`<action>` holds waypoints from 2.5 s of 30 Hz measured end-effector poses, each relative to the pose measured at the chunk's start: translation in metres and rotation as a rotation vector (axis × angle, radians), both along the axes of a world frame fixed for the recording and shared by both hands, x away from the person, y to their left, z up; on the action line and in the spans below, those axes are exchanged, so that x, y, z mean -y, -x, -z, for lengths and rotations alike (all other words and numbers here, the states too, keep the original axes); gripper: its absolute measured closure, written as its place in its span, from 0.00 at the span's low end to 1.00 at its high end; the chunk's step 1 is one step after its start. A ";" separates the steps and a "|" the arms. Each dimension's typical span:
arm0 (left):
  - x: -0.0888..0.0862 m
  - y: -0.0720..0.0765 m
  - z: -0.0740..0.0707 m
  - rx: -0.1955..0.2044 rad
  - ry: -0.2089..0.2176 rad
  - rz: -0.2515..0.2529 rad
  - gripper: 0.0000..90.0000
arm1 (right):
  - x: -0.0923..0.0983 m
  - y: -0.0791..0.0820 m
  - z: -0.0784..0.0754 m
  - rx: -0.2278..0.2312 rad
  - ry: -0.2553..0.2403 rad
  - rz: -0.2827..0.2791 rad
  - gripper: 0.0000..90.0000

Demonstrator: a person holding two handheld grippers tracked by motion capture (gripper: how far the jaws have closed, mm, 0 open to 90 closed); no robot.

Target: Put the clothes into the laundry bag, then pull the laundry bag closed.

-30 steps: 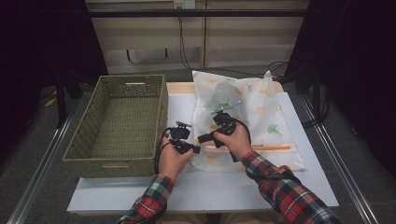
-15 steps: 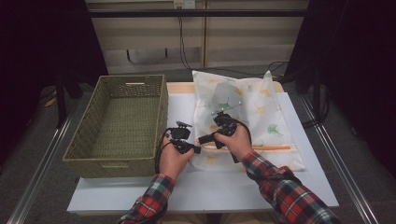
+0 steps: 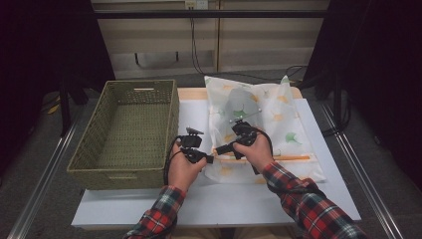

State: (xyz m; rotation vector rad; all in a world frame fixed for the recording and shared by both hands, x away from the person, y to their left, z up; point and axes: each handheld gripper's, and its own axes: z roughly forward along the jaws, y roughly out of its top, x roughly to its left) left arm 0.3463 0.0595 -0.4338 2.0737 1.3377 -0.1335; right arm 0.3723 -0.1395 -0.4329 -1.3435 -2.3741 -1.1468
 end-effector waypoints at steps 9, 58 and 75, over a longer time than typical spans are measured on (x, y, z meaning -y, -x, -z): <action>-0.001 -0.003 0.003 -0.021 0.007 0.013 0.99 | 0.001 0.002 -0.005 -0.002 -0.016 -0.005 1.00; -0.002 -0.009 -0.007 -0.035 0.037 -0.011 0.99 | 0.003 0.001 -0.004 0.000 -0.036 0.015 1.00; -0.003 -0.008 -0.009 -0.039 0.024 -0.016 0.99 | 0.002 0.003 0.000 0.003 -0.017 0.015 1.00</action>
